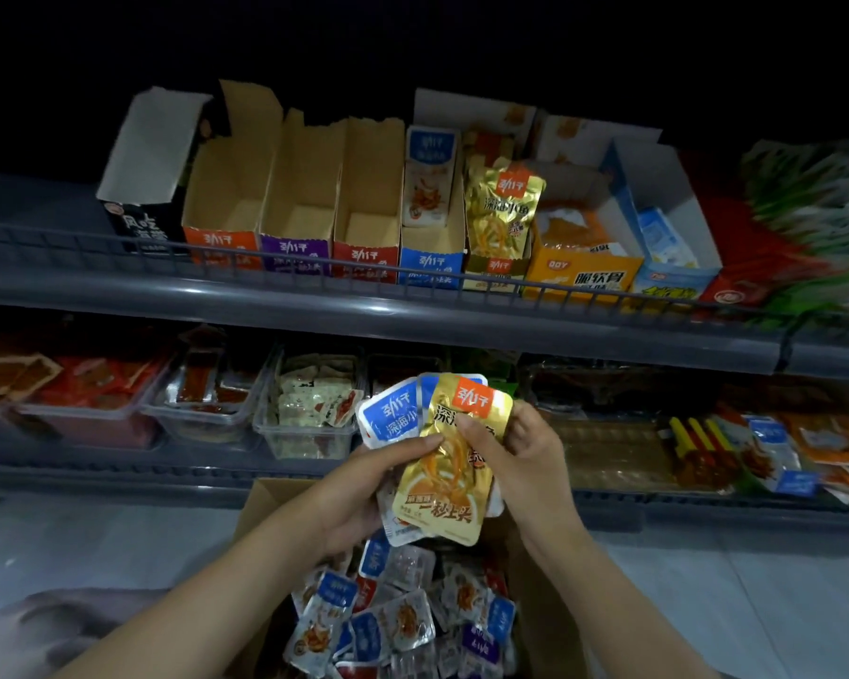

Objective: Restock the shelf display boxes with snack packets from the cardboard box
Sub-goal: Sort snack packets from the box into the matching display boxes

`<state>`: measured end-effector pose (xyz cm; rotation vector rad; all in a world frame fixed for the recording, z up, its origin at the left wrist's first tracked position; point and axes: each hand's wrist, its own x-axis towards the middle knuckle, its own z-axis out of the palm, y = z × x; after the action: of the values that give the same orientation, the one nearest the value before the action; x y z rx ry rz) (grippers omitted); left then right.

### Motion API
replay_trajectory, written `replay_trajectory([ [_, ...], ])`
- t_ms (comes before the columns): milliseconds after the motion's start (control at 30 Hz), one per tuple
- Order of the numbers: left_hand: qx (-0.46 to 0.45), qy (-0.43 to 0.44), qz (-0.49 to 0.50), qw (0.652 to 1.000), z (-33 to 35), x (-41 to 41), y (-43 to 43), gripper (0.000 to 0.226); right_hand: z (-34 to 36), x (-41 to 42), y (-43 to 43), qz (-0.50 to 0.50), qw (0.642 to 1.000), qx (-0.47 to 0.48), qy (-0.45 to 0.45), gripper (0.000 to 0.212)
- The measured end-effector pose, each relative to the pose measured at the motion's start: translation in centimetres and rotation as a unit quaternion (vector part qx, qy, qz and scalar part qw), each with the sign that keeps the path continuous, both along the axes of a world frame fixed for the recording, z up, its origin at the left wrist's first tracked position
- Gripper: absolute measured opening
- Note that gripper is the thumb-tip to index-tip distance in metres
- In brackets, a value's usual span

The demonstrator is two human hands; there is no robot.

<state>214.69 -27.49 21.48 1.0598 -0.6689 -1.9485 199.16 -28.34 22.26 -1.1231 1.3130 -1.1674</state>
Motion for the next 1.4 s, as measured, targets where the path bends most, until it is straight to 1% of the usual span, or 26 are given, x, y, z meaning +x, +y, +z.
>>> replay_trajectory([
  [100, -0.015, -0.008, 0.010, 1.000, 1.5, -0.4, -0.3, 0.039, 2.1, -0.6, -0.1, 0.037, 0.999, -0.007, -0.004, 0.018],
  [233, -0.045, -0.055, 0.027, 0.997, 3.8, -0.6, -0.7, 0.045, 3.8, -1.2, -0.7, 0.070, 0.997, 0.015, 0.017, 0.018],
  [300, -0.054, -0.049, 0.031, 0.997, 5.1, -0.5, -1.4, 0.046, 5.3, -1.6, -1.6, 0.074, 0.997, 0.017, 0.027, 0.021],
  [367, -0.048, -0.017, 0.038, 0.998, 6.5, -0.2, -2.4, 0.046, 7.2, -2.3, -3.0, 0.074, 0.997, 0.019, 0.018, 0.028],
  [467, -0.073, -0.001, 0.054, 0.996, 8.9, 0.4, -4.5, 0.041, 10.1, -3.6, -5.7, 0.073, 0.997, 0.005, 0.017, 0.037],
  [533, -0.085, -0.016, 0.070, 0.994, 10.5, 0.6, -5.8, 0.038, 11.8, -4.3, -7.9, 0.061, 0.998, -0.011, -0.006, 0.036],
  [600, -0.096, -0.042, 0.079, 0.991, 11.7, 0.9, -7.2, 0.033, 13.6, -4.9, -10.2, 0.024, 0.998, -0.049, -0.025, 0.027],
  [700, -0.104, -0.079, 0.086, 0.988, 12.9, 1.5, -9.2, 0.029, 15.7, -5.8, -14.3, -0.043, 0.988, -0.140, 0.040, 0.018],
  [767, -0.108, -0.087, 0.095, 0.986, 13.3, 1.9, -10.6, 0.029, 16.3, -6.0, -16.9, -0.065, 0.979, -0.178, 0.078, 0.016],
  [833, -0.115, -0.096, 0.094, 0.984, 13.6, 2.3, -11.8, 0.027, 16.5, -5.6, -19.1, -0.074, 0.973, -0.196, 0.098, 0.021],
  [867, -0.115, -0.101, 0.092, 0.984, 13.7, 2.4, -12.4, 0.026, 16.5, -5.3, -20.0, -0.073, 0.968, -0.208, 0.123, 0.025],
  [900, -0.115, -0.105, 0.088, 0.984, 13.7, 2.5, -12.9, 0.024, 16.5, -5.0, -20.9, -0.068, 0.960, -0.223, 0.155, 0.027],
  [967, -0.115, -0.113, 0.082, 0.983, 13.6, 2.6, -13.7, 0.021, 16.1, -4.4, -22.5, -0.047, 0.945, -0.243, 0.213, 0.022],
  [1067, -0.115, -0.119, 0.073, 0.983, 13.1, 2.9, -14.7, 0.023, 15.1, -3.9, -23.9, 0.019, 0.931, -0.243, 0.272, 0.022],
  [1100, -0.115, -0.121, 0.067, 0.984, 13.0, 3.0, -14.8, 0.023, 14.6, -4.0, -24.5, 0.036, 0.917, -0.243, 0.315, 0.024],
  [1167, -0.114, -0.120, 0.056, 0.985, 12.9, 3.0, -15.0, 0.020, 13.6, -4.2, -25.3, 0.055, 0.859, -0.243, 0.447, 0.033],
  [1200, -0.113, -0.119, 0.052, 0.985, 12.8, 3.1, -15.1, 0.019, 13.3, -4.2, -25.4, 0.063, 0.837, -0.235, 0.491, 0.039],
  [1300, -0.111, -0.112, 0.042, 0.987, 12.4, 3.2, -15.2, 0.021, 12.8, -4.0, -25.2, 0.081, 0.807, -0.237, 0.534, 0.053],
  [1400, -0.109, -0.110, 0.037, 0.987, 12.3, 3.3, -14.9, 0.021, 12.6, -4.1, -25.1, 0.087, 0.769, -0.246, 0.584, 0.064],
])
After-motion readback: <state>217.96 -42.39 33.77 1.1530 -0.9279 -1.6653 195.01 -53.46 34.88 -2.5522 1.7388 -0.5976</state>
